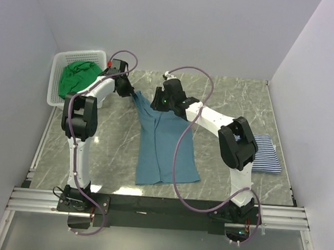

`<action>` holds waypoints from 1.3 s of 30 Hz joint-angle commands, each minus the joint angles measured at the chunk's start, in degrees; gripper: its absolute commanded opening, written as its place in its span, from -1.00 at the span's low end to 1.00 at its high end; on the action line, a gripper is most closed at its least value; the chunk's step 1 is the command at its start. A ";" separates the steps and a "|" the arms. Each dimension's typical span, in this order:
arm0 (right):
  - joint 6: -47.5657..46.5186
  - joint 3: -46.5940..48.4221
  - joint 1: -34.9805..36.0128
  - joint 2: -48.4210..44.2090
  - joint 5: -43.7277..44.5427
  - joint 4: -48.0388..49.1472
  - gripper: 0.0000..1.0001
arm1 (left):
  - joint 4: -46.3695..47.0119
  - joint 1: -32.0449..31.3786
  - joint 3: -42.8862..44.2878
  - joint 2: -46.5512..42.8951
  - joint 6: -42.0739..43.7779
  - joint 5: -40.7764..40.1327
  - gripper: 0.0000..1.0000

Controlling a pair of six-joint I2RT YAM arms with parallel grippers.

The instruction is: Fold and stack the tank tops

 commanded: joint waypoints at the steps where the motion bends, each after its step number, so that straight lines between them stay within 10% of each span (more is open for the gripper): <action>1: 0.34 -2.75 0.21 -5.21 -0.85 3.76 -0.31 | 0.08 -0.43 2.74 -0.60 1.87 -1.25 -0.45; 39: 2.89 -20.87 9.08 -20.07 0.03 6.57 -0.31 | -3.80 -3.68 8.81 5.73 7.05 -10.57 -0.43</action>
